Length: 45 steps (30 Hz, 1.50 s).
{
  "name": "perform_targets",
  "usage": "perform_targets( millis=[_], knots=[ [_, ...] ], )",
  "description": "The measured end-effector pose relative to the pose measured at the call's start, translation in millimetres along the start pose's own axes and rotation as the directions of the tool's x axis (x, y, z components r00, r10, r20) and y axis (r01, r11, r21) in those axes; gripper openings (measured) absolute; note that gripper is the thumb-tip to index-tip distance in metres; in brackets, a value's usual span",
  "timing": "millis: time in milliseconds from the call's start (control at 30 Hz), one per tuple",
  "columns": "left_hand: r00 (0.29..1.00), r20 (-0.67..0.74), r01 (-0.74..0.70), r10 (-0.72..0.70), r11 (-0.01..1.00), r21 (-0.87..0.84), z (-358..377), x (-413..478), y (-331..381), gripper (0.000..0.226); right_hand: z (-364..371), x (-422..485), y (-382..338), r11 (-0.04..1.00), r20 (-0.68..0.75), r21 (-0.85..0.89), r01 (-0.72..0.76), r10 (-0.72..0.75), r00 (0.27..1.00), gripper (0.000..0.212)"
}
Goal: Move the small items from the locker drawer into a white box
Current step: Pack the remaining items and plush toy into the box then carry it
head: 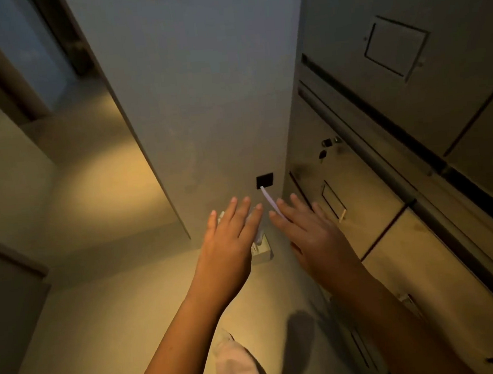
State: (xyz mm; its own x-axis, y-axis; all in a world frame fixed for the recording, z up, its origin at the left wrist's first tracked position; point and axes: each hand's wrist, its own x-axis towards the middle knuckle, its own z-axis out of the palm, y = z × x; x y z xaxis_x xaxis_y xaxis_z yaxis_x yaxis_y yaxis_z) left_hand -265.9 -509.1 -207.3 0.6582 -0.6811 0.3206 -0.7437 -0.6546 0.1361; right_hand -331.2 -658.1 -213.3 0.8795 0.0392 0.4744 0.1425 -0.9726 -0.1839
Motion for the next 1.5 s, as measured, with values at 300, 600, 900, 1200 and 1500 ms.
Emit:
perform_targets(
  millis=[300, 600, 900, 1200, 1500],
  knots=[
    [0.999, -0.043, 0.019, -0.019, 1.0, -0.009, 10.5, 94.5, -119.7, 0.076, 67.9, 141.0, 6.8, 1.0, 0.007, 0.003, -0.017, 0.017, 1.0, 0.065],
    [0.999, -0.046, 0.014, -0.015, 1.0, -0.017, 27.2, 173.5, -214.9, 0.075, 132.8, 250.0, 23.6, 1.0, 0.054, 0.013, -0.014, 0.013, 0.998, 0.067],
    [0.991, -0.041, 0.125, -0.125, 0.992, 0.001, 76.5, 215.7, -231.4, 0.069, 192.5, 286.0, 78.4, 0.991, 0.051, 0.114, 0.068, -0.074, 0.996, 0.056],
    [0.929, -0.001, 0.371, -0.371, 0.927, -0.049, 188.7, 234.4, -246.7, 0.066, 283.5, 282.0, 146.4, 0.981, 0.145, 0.159, 0.116, -0.139, 0.98, 0.054],
    [0.946, 0.01, 0.324, -0.325, 0.945, 0.044, 365.9, 220.4, -269.7, 0.075, 429.2, 231.5, 208.0, 0.985, 0.167, 0.138, 0.104, -0.127, 0.978, 0.059]
  ],
)
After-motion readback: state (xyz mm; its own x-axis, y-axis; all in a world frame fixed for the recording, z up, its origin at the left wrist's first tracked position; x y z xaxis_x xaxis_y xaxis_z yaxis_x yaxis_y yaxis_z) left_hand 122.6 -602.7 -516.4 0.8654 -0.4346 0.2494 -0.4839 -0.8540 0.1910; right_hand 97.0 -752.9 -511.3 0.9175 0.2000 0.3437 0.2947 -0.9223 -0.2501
